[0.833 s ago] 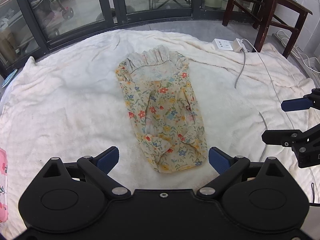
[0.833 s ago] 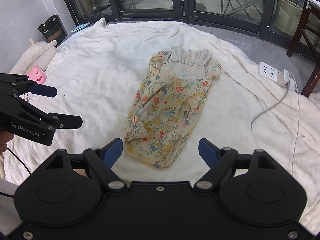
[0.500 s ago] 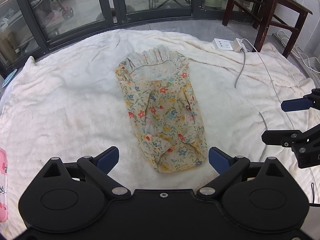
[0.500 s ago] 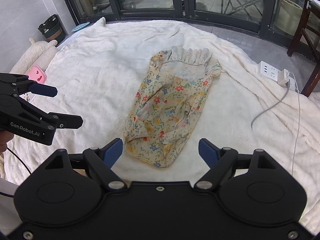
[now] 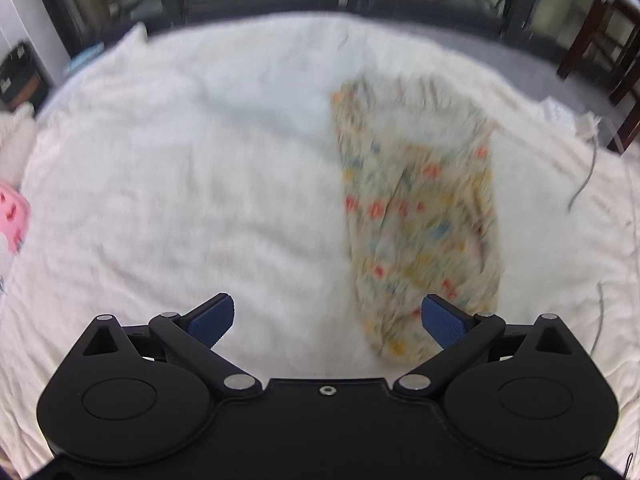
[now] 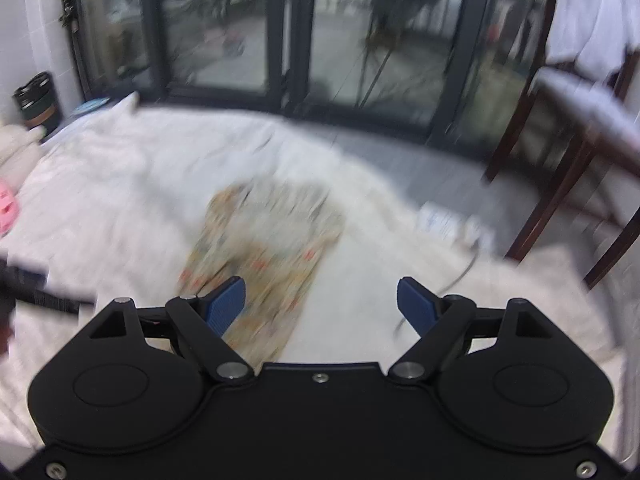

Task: Fold clothes
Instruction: 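Move both grippers toward the floral dress lying on the blanket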

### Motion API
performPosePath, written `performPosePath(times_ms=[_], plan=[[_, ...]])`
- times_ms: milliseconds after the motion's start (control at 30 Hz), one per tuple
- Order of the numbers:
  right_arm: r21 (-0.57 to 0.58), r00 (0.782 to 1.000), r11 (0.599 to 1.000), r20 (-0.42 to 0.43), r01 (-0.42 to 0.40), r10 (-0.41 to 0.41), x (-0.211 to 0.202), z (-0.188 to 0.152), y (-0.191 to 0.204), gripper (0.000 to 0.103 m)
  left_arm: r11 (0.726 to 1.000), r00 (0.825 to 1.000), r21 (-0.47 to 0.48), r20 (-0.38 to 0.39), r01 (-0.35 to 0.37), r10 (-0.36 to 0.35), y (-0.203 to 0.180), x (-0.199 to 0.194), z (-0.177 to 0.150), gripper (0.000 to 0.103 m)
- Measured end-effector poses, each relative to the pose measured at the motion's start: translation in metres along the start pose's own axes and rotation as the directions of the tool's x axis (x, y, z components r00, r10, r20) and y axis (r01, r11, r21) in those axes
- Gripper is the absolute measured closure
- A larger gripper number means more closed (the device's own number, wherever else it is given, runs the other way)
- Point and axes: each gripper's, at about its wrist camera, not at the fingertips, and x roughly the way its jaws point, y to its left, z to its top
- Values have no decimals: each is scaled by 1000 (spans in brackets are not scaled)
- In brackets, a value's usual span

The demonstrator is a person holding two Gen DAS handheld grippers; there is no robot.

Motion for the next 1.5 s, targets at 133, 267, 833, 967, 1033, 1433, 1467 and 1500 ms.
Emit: performPosePath(times_ms=[133,267,833,967,1033,1433,1467,1500], plan=[[11,996,1000,87,-24,22,-27,23,-5,15,998,998,-27,-33,60,-61,15,6,-13,3],[72,994,997,109,-18,10,-19,32,-7,13,994,995,-48,-5,98,-98,24,-10,-7,3],[185,992,983,-120,-4,26,-28,-3,66,13,998,1000,-67,-4,-13,13,17,-33,8,3],[154,996,987,-74,-36,48,-17,8,71,12,997,998,-52,-52,-49,46,0,-30,15,3],[129,992,989,-97,-74,87,-10,10,68,12,993,992,-44,-75,-107,103,-6,-38,17,3],[156,956,968,248,-197,155,-77,21,66,12,964,968,88,23,-251,250,-57,-106,-26,3],[158,957,967,243,-200,158,-77,22,61,12,967,973,111,6,-231,232,-63,-97,-26,3],[172,956,957,218,-233,194,-67,23,55,12,966,971,103,-5,-236,238,-65,-87,-24,3]])
